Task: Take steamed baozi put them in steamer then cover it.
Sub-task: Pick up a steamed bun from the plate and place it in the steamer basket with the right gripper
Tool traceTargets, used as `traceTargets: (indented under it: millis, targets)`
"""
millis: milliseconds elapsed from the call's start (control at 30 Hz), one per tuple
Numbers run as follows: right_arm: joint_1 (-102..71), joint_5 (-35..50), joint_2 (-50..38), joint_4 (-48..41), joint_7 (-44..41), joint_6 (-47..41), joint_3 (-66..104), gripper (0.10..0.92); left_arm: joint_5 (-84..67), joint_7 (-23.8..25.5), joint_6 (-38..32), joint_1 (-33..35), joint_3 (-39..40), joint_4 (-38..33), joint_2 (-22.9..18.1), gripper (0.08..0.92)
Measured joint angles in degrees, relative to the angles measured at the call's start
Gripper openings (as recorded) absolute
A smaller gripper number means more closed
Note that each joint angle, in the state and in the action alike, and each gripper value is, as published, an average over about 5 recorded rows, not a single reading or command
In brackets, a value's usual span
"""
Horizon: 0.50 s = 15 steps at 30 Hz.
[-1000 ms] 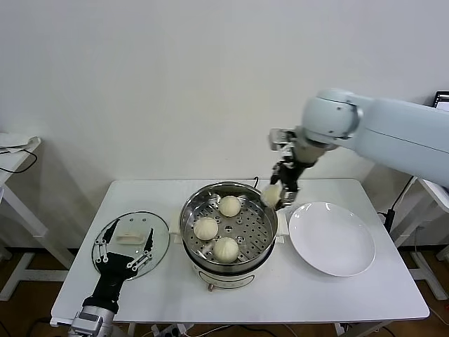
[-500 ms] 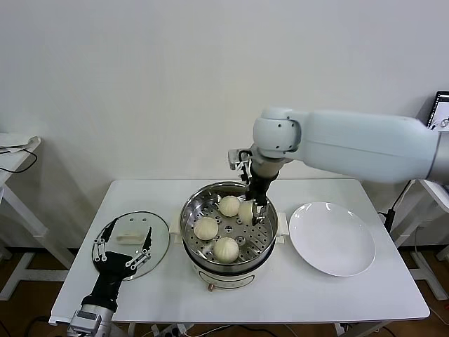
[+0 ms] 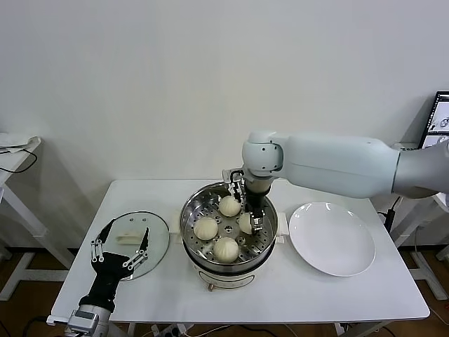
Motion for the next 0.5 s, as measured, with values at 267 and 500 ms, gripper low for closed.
traceTargets:
  millis: [267, 500]
  targets:
    - [-2.47, -1.88, 0.37, -1.31, 0.06, -0.04, 1.13, 0.758, -0.01, 0.02, 0.00, -0.16, 0.04, 0.25, -0.10, 0.823]
    - [-3.20, -2.13, -0.52, -1.32, -0.08, 0.04, 3.31, 0.822, 0.12, 0.02, -0.02, -0.11, 0.10, 0.73, -0.27, 0.823]
